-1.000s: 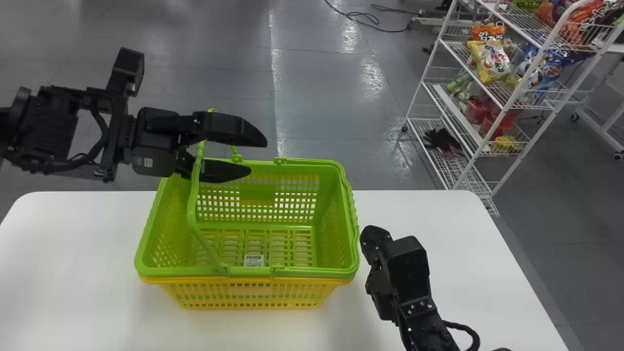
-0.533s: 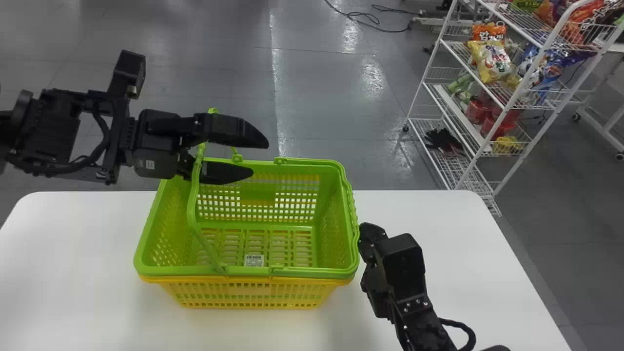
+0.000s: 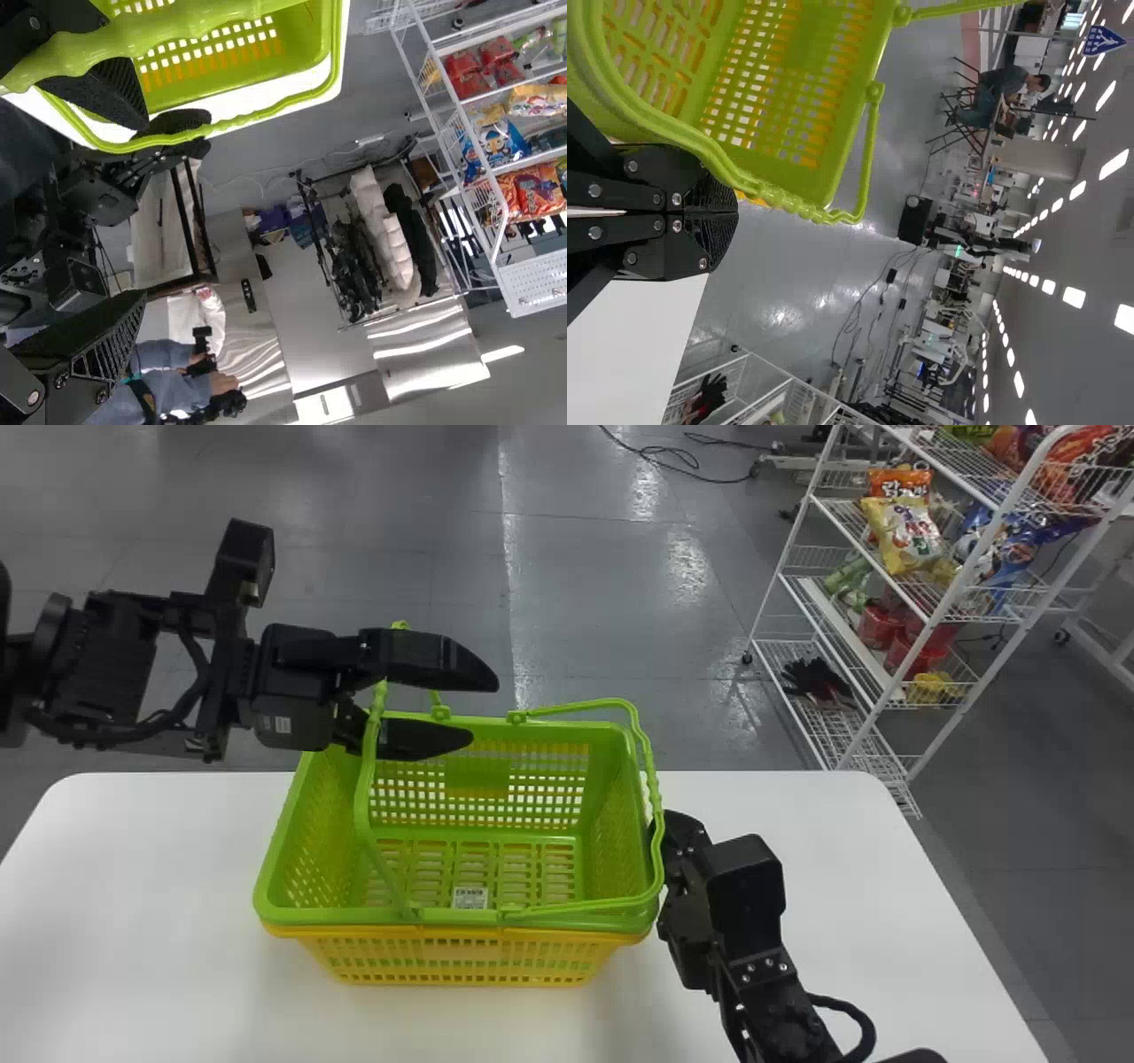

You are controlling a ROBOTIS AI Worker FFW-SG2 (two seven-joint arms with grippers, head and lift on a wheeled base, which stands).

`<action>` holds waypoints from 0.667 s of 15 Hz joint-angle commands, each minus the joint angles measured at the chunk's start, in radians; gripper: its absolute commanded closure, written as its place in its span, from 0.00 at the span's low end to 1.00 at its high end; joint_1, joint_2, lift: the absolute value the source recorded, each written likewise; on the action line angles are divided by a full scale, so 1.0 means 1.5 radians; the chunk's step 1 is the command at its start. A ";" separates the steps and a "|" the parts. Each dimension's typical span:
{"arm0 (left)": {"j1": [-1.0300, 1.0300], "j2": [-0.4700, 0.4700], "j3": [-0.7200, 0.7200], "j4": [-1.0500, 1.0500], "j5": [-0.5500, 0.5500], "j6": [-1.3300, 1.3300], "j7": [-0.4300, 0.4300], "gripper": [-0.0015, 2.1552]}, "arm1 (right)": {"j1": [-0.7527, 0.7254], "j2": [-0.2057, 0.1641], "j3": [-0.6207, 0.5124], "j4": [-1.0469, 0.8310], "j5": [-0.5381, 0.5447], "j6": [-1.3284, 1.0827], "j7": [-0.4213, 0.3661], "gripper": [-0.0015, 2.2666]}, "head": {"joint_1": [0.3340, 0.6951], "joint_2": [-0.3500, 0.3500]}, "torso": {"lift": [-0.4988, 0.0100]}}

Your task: Grasp handle with right gripper to insert into left gripper then lift and swing left to center

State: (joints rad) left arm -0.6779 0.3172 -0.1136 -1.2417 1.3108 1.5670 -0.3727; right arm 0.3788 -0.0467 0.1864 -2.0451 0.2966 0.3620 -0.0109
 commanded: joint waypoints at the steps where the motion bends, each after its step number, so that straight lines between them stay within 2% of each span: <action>1: 0.000 -0.001 -0.001 0.001 0.000 0.003 0.000 0.08 | -0.001 0.002 0.015 -0.021 0.001 0.010 -0.003 0.98 | 1.00 0.31 | 0.80; 10: -0.037 -0.006 -0.026 0.035 -0.012 0.003 -0.003 0.08 | -0.029 0.006 0.076 -0.048 0.013 0.067 -0.015 0.98 | 1.00 0.38 | 0.80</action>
State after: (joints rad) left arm -0.7176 0.3138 -0.1405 -1.1914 1.3001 1.5671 -0.3767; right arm 0.3437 -0.0381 0.2884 -2.1119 0.3140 0.4497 -0.0320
